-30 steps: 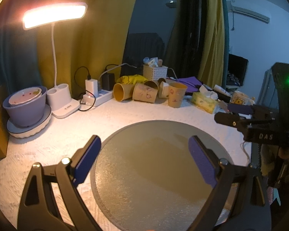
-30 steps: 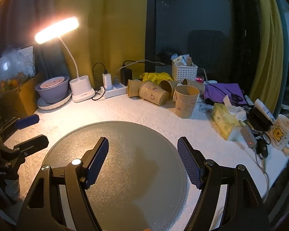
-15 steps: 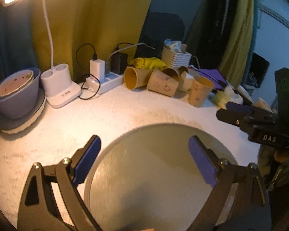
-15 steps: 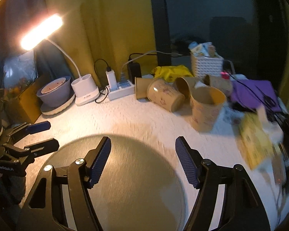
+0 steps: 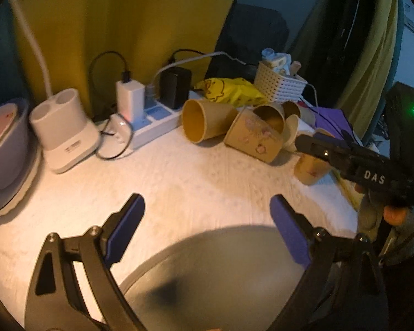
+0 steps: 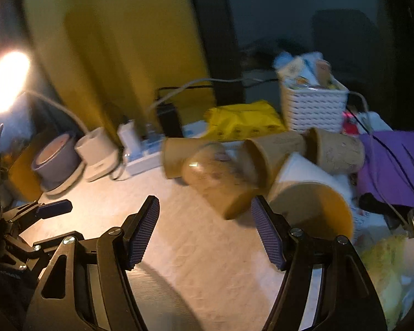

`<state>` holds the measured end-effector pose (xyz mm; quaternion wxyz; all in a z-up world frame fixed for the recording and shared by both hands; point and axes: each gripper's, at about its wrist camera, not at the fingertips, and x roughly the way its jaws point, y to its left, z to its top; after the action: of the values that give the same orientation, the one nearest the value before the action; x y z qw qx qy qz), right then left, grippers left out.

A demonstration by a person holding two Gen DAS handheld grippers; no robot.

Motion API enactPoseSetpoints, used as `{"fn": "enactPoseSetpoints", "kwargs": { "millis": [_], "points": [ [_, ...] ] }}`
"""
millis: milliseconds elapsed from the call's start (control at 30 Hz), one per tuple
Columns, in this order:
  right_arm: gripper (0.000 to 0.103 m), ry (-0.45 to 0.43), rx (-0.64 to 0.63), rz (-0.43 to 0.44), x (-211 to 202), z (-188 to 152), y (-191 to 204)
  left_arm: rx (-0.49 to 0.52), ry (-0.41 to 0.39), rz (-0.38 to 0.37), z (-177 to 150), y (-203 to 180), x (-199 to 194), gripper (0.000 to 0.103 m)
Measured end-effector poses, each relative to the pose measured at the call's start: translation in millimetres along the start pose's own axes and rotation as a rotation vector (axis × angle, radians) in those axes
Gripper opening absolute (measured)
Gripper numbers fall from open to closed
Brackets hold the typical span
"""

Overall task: Flip cup upright
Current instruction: 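Move the left tool toward the tipped-over paper cups beyond the mat, then close the left gripper on the side of the pink-flowered paper cup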

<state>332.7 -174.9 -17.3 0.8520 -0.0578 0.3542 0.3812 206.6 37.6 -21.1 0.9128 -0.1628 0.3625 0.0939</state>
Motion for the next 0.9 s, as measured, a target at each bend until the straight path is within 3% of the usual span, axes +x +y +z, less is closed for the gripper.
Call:
{"fn": "enactPoseSetpoints", "kwargs": {
  "millis": [200,433,900],
  "points": [
    [0.068,-0.047,0.023,-0.089,-24,2,-25,-0.006,0.045,-0.037,23,-26,39,0.093],
    [0.068,-0.035,0.088,-0.198,-47,-7,-65,-0.038,0.066,-0.043,42,-59,79,0.093],
    [0.068,-0.022,0.046,-0.151,-29,3,-78,-0.206,0.136,0.002,61,-63,137,0.093]
  ]
}}
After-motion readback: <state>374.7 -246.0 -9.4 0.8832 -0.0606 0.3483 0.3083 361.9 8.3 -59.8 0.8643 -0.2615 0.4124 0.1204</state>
